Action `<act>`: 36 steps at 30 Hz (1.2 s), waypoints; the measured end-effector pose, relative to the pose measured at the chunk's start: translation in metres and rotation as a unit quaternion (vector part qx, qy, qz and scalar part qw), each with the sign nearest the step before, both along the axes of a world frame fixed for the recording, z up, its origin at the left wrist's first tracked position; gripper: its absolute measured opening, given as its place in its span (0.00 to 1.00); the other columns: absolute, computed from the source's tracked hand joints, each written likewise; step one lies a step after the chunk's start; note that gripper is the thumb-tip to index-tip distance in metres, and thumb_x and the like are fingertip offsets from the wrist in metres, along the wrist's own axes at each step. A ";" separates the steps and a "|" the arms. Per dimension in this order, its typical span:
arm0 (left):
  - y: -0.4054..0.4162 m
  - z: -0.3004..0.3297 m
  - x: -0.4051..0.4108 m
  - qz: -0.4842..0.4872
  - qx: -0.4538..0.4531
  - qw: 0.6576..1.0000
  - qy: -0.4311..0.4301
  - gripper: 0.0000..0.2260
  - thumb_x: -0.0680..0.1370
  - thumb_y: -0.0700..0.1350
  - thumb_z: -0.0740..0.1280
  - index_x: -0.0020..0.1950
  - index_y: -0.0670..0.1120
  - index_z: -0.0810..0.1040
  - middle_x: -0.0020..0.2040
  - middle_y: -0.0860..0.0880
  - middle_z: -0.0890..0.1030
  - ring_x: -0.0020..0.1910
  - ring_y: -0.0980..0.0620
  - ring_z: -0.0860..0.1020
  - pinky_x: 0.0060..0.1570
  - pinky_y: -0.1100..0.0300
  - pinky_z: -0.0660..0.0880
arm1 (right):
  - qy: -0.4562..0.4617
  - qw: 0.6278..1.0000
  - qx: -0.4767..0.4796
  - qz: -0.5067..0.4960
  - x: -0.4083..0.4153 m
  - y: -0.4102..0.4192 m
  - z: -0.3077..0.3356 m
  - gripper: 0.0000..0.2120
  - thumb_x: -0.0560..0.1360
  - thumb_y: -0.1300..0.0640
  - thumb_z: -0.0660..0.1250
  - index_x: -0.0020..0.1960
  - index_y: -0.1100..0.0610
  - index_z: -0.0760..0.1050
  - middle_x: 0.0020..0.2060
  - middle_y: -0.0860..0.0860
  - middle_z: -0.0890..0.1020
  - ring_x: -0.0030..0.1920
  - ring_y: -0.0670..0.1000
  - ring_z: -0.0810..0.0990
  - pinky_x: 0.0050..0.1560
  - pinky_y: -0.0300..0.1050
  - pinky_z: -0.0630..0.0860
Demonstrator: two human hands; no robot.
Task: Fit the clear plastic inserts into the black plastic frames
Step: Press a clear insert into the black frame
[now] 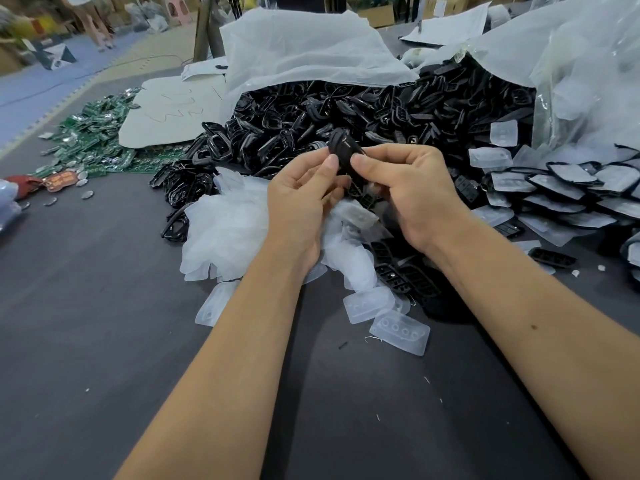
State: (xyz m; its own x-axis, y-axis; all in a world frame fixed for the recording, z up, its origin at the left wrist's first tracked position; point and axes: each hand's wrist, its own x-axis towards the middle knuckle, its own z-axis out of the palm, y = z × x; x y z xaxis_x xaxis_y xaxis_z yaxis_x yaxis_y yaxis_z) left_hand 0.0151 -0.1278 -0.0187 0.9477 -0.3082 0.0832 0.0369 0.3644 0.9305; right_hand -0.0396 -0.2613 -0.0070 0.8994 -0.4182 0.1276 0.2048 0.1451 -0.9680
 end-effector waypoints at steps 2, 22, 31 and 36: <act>0.000 0.000 -0.001 0.003 0.002 1.000 -0.006 0.05 0.82 0.36 0.68 0.54 0.40 0.84 0.43 0.45 0.85 0.38 0.54 0.81 0.38 0.63 0.78 | 0.027 0.997 0.048 0.048 -0.001 -0.003 0.001 0.02 0.76 0.64 0.74 0.48 0.60 0.86 0.38 0.53 0.86 0.36 0.46 0.79 0.39 0.40 0.73; 0.000 0.001 -0.002 -0.005 0.063 0.998 -0.019 0.05 0.83 0.38 0.68 0.52 0.38 0.82 0.41 0.45 0.85 0.40 0.52 0.82 0.44 0.60 0.81 | 0.003 0.995 0.080 0.053 -0.001 -0.011 -0.006 0.08 0.77 0.70 0.71 0.48 0.59 0.86 0.44 0.57 0.89 0.44 0.53 0.88 0.46 0.44 0.84; 0.001 0.000 -0.001 -0.012 0.094 0.994 -0.060 0.07 0.85 0.38 0.65 0.49 0.39 0.80 0.39 0.45 0.83 0.39 0.49 0.81 0.43 0.54 0.81 | -0.008 0.997 0.045 0.065 -0.001 -0.014 -0.005 0.07 0.77 0.71 0.70 0.51 0.62 0.83 0.41 0.55 0.88 0.43 0.52 0.87 0.45 0.43 0.83; 0.003 -0.002 -0.001 -0.031 0.071 0.995 -0.057 0.04 0.83 0.36 0.67 0.51 0.39 0.81 0.41 0.44 0.85 0.40 0.48 0.83 0.43 0.52 0.82 | 0.006 0.996 0.033 0.087 -0.003 -0.020 -0.002 0.08 0.78 0.71 0.68 0.49 0.61 0.83 0.40 0.54 0.87 0.42 0.51 0.85 0.48 0.43 0.82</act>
State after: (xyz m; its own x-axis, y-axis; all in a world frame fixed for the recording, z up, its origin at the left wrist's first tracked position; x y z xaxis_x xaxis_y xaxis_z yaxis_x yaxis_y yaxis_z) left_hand 0.0144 -0.1250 -0.0205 0.9134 -0.3822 0.1400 -0.0534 0.2284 0.9721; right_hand -0.0430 -0.2811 -0.0089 0.9601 -0.2630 0.0946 0.1601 0.2399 -0.9575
